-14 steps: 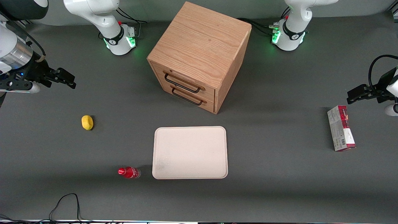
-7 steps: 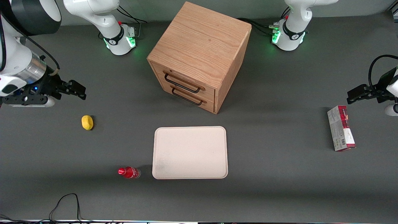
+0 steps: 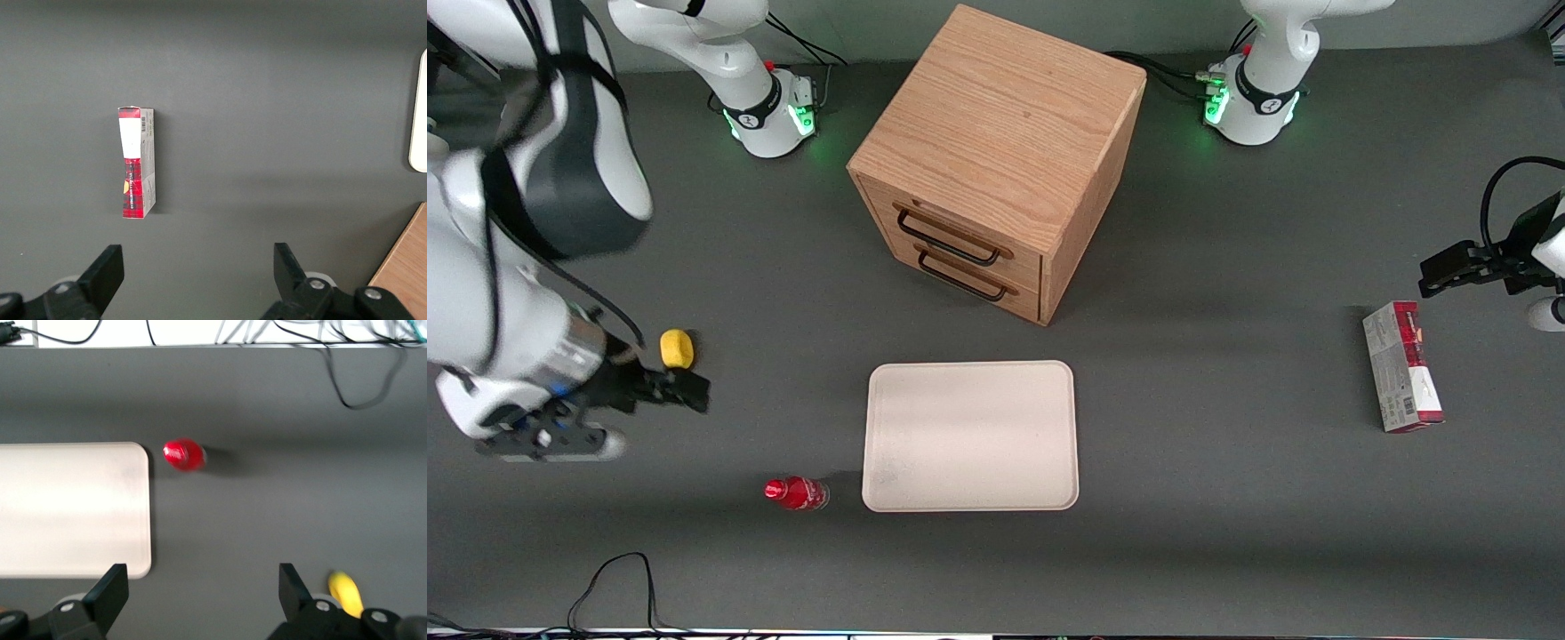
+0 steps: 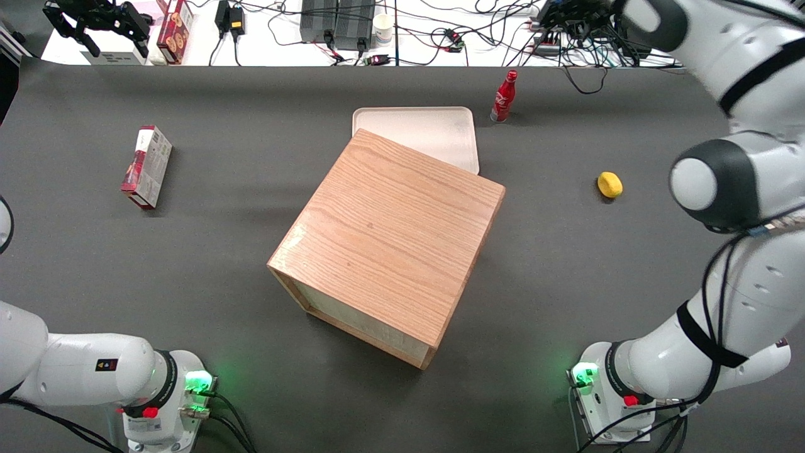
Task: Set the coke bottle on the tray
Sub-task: 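Move the right gripper down toward the red Coca-Cola bottle beside the tray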
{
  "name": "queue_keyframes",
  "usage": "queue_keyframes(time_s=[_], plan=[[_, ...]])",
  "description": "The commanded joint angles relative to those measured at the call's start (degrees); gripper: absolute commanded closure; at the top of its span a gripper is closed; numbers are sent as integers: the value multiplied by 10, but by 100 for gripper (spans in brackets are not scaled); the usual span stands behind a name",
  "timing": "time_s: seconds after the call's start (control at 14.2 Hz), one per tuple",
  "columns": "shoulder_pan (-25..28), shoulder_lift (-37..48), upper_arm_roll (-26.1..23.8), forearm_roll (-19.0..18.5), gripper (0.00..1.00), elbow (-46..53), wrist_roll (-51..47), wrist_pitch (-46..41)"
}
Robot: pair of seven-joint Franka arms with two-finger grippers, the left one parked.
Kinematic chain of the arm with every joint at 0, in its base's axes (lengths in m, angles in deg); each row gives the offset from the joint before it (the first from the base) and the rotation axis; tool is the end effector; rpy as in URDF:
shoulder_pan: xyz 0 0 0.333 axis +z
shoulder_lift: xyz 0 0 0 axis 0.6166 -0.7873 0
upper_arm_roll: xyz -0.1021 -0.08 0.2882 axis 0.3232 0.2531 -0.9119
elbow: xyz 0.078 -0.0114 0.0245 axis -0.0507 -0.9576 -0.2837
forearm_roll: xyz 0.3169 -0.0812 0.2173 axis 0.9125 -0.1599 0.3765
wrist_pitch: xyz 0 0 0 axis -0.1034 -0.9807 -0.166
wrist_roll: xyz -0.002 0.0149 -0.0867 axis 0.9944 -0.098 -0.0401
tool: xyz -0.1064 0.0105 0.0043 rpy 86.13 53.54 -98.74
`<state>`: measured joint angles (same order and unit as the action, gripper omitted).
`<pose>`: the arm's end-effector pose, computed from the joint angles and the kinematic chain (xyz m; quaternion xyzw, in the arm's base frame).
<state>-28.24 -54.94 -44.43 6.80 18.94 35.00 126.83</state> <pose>0.7094 0.1284 0.5017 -0.9989 0.0038 -0.0468 0.0057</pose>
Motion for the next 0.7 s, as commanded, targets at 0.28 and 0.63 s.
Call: queue_keyframes(time_s=[0.28, 0.63], plan=[[23, -138, -4, 0, 0, 31, -6, 157], [26, -156, -3, -5, 1, 5, 10, 218]])
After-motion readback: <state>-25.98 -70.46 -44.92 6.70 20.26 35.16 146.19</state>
